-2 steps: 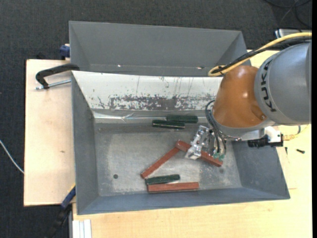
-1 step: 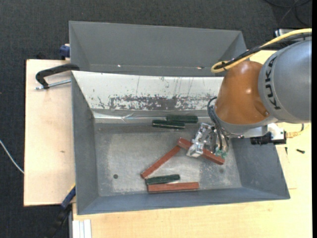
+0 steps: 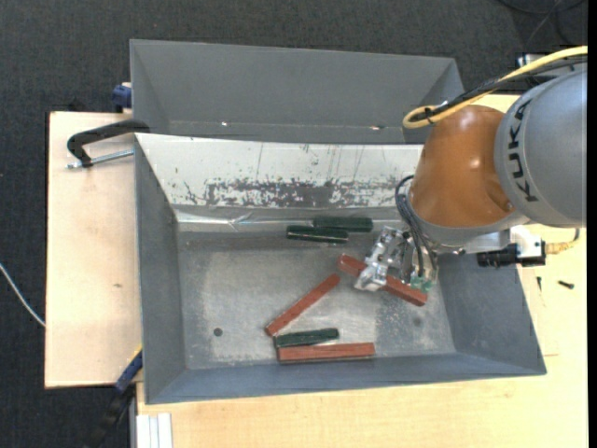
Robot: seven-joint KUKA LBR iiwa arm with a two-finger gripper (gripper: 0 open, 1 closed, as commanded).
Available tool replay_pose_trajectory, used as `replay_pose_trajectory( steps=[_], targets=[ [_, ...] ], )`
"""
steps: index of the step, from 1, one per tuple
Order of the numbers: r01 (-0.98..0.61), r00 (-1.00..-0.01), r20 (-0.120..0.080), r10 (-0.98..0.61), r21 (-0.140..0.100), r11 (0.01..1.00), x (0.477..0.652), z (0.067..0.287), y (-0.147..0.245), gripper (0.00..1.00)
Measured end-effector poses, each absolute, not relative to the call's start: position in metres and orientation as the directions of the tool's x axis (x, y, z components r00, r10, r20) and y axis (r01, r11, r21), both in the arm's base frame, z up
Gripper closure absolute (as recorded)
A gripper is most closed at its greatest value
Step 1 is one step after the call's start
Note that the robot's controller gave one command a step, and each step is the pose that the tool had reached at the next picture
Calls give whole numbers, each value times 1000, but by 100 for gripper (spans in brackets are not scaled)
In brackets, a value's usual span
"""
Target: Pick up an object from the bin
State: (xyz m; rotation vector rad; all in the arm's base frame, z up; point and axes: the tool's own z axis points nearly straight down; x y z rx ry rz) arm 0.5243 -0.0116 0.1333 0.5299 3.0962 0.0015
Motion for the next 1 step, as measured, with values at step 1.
replay_pose_trajectory(
  steps=[1],
  targets=[
    [333,-943,-5,333,3,943,525,149,-11,100]
  ],
)
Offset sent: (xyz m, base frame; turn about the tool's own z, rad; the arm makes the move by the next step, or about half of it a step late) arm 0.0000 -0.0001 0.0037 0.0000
